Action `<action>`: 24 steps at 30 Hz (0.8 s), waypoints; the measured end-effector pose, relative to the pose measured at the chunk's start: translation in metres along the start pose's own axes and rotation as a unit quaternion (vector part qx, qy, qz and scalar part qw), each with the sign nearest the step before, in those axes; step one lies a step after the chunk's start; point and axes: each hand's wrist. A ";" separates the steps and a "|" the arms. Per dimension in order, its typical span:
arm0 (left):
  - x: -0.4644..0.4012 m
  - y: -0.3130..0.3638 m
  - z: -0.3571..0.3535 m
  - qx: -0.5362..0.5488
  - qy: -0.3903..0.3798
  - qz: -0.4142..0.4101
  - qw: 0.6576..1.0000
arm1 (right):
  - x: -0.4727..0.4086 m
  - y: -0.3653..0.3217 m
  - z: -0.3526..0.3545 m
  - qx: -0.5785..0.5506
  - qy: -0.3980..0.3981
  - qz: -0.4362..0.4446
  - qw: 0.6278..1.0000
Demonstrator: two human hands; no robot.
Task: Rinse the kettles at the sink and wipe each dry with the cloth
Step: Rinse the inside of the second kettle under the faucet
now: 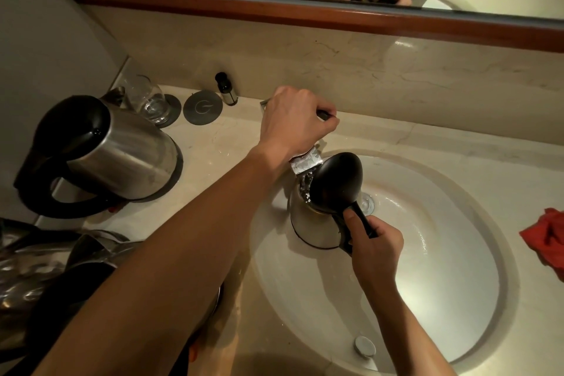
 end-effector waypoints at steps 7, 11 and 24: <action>0.000 -0.001 -0.001 0.005 0.002 -0.001 1.000 | 0.000 0.000 0.000 -0.005 -0.002 -0.002 1.000; 0.000 0.000 0.000 0.005 0.001 -0.001 1.000 | 0.001 0.001 -0.001 -0.006 -0.001 -0.015 1.000; -0.001 0.000 0.000 0.000 -0.001 0.006 1.000 | 0.001 0.000 -0.001 0.001 0.006 -0.007 1.000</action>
Point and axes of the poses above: each hand's wrist, its own x-axis away from the middle knuckle, its own z-axis out of the back of the hand, y = z × x, and after that the axes turned 15 degrees about z, right-handed
